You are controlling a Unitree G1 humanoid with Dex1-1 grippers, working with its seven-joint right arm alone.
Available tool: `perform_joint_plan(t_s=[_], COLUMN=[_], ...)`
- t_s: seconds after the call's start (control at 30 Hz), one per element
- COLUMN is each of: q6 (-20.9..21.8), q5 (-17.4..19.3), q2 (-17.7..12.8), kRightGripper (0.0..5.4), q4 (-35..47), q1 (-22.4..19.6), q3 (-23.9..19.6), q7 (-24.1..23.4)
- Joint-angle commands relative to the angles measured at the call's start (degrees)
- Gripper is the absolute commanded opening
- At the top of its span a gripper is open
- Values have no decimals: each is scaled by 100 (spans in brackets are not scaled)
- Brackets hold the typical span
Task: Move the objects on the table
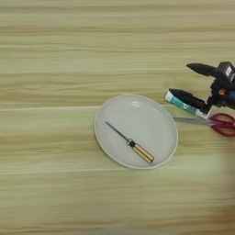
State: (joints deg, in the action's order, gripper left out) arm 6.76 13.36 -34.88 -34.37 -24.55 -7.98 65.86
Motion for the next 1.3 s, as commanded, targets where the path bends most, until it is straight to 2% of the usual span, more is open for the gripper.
perform_joint_plan(t_s=[0.03, 0.3, 0.57, 0.77, 1.17, 1.3], q6=[142, 384, 471, 435, 391, 384], q5=[-225, -721, -968, -1229, -1344, -1349], q2=[-422, -448, -386, -390, -383, -382], kRightGripper=[537, 537, 537, 537, 537, 489], q4=[-258, -974, -1255, -1585, -1820, -1866], q1=[-610, -816, -862, -959, -965, -976], q3=[-53, 108, 259, 371, 455, 473], q7=[-301, -629, -720, -976, -907, -890])
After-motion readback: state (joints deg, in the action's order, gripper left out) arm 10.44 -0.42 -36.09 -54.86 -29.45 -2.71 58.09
